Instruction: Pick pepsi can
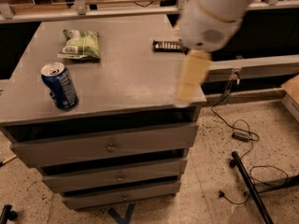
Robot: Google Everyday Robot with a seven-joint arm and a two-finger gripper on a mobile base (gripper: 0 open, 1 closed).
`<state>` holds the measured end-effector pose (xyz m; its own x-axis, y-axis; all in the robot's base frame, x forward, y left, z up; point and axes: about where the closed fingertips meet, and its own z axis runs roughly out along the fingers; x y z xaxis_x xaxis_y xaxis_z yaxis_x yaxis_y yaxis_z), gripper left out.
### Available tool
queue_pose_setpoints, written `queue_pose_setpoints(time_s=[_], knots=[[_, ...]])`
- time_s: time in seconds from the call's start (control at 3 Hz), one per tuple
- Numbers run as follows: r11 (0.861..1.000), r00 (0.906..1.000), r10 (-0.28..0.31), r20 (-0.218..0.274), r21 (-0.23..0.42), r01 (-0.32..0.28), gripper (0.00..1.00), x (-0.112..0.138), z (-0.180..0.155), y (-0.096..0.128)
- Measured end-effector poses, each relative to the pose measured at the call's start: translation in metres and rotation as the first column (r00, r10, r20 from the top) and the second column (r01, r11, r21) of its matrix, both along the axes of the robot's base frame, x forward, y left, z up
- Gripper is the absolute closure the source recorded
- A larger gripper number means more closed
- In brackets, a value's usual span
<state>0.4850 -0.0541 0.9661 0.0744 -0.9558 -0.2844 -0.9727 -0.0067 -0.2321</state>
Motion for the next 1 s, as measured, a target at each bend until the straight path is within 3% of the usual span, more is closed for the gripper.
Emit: queue_pose_setpoints(time_s=[0.33,0.67,1.0], knots=[[0.965,0.9666,0.256,-0.001,0.057,-0.256,0.00,0.002,-0.011,0.142],[0.917,0.9207,0.390,0.004,0.088,-0.389,0.00,-0.004,-0.018,0.229],[0.916,0.9200,0.392,0.005,0.087,-0.391,0.00,-0.005,-0.017,0.230]])
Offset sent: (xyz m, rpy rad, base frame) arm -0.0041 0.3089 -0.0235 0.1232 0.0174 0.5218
